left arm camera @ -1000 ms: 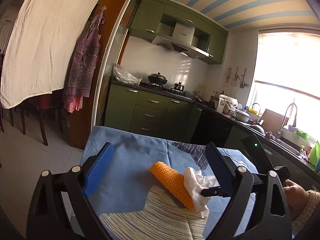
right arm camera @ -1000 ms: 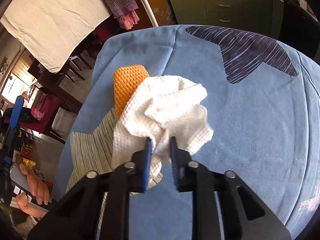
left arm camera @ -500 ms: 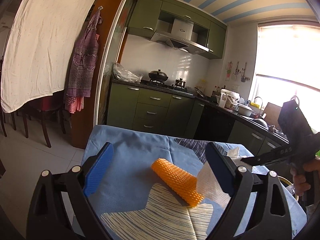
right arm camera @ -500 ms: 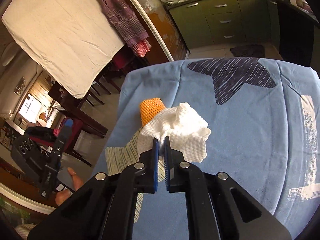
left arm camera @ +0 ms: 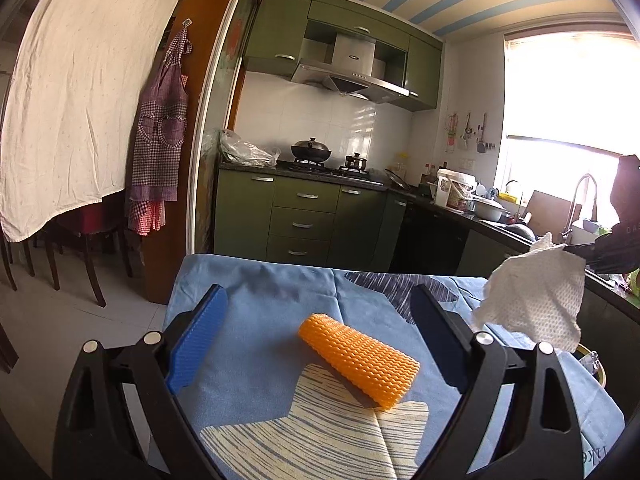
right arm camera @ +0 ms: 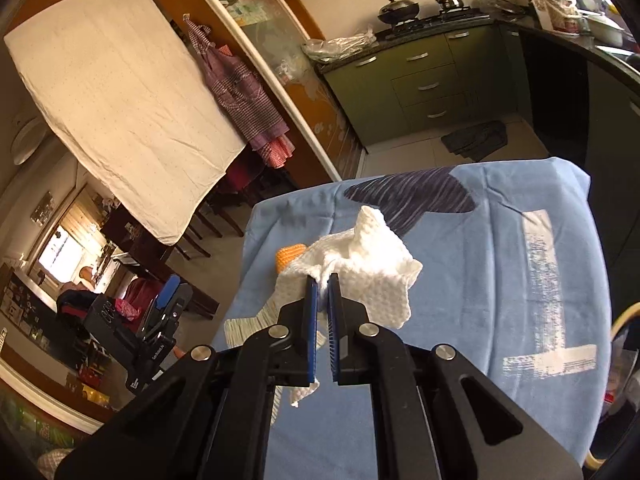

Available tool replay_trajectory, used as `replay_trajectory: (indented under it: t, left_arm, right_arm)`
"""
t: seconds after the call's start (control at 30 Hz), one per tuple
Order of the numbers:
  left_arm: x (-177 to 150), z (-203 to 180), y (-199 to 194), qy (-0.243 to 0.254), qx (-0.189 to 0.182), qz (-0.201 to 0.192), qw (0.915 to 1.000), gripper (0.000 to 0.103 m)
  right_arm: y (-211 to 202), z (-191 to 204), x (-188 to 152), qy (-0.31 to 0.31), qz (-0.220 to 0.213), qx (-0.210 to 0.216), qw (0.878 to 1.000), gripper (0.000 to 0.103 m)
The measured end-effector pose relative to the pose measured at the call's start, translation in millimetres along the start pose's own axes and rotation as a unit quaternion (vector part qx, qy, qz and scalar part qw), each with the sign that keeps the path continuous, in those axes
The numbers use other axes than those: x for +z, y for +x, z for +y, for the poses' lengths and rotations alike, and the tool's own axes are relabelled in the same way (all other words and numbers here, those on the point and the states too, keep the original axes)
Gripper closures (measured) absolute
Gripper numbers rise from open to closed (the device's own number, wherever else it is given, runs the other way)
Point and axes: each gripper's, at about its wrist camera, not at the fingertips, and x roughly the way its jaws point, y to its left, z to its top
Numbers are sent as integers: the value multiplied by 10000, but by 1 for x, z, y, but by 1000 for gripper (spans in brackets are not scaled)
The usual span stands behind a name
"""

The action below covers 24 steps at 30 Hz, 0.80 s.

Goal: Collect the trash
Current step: 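Carry the white towel over the bin and open the right gripper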

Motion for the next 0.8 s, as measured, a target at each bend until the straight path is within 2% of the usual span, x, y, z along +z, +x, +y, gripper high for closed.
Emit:
replay_trajectory:
  t: [0.1, 0.2, 0.43, 0.57, 0.67, 0.8]
  left_arm:
    - [0, -2, 1, 32, -57, 28, 10000, 15]
    - [0, -4, 0, 86, -89, 15, 9999, 15]
    - [-3, -9, 5, 201, -60, 105, 9997, 15]
    - [-5, -11, 8, 278, -12, 154, 9995, 15]
    - [-6, -11, 10, 333, 7, 181, 9993, 15]
    - [-8, -12, 11, 389, -6, 217, 9990, 15]
  right_arm:
    - [-37, -31, -5, 211, -204, -402, 9988, 97]
    - [-77, -69, -13, 472, -402, -994, 9931, 97]
    - [-144, -161, -32, 1116, -571, -2371, 9634, 97]
    - [-152, -210, -46, 1361, -432, -2967, 9442, 97]
    - [-147, -249, -60, 1676, -257, -3133, 9344, 97]
    - [-138, -282, -81, 1919, -30, -3266, 9255, 97]
